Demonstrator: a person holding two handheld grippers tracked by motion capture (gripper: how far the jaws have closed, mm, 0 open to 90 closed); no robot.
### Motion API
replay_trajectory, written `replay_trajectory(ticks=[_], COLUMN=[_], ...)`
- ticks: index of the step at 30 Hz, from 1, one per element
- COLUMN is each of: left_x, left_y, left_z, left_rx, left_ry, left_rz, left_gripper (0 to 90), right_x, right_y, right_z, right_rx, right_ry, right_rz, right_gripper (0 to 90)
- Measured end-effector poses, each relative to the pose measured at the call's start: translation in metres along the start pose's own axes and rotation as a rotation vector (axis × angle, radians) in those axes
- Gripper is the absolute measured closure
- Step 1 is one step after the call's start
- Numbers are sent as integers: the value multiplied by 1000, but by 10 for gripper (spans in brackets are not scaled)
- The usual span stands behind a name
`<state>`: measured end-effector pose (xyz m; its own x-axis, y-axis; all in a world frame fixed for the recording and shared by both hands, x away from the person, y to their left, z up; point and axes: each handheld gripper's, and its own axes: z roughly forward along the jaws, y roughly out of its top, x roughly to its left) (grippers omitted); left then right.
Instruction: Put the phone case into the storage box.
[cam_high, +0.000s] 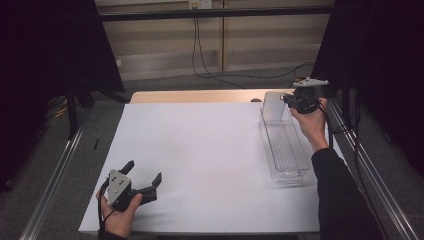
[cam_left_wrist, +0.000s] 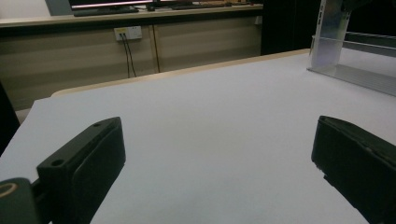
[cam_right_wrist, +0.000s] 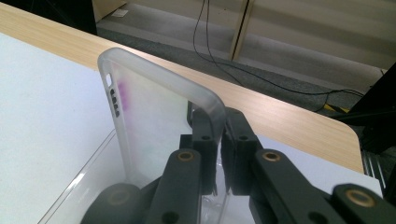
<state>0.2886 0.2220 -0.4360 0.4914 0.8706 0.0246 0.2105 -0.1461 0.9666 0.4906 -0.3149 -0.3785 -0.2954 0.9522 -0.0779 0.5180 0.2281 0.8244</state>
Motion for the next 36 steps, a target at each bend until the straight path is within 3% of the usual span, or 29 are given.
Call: replay_trajectory(ticks=[6, 36], left_x=[1, 1], left_y=[0, 0], left_z=[0, 0], left_rx=[4, 3], left_ry=[0, 4], left_rz=[8, 2], left_gripper=[29, 32], right_x=[-1, -8], right_y=[5, 2], right_z=[4, 11], right_rx=[2, -16], right_ry=[9, 8], right_rz=[-19, 31], right_gripper=[841, 822])
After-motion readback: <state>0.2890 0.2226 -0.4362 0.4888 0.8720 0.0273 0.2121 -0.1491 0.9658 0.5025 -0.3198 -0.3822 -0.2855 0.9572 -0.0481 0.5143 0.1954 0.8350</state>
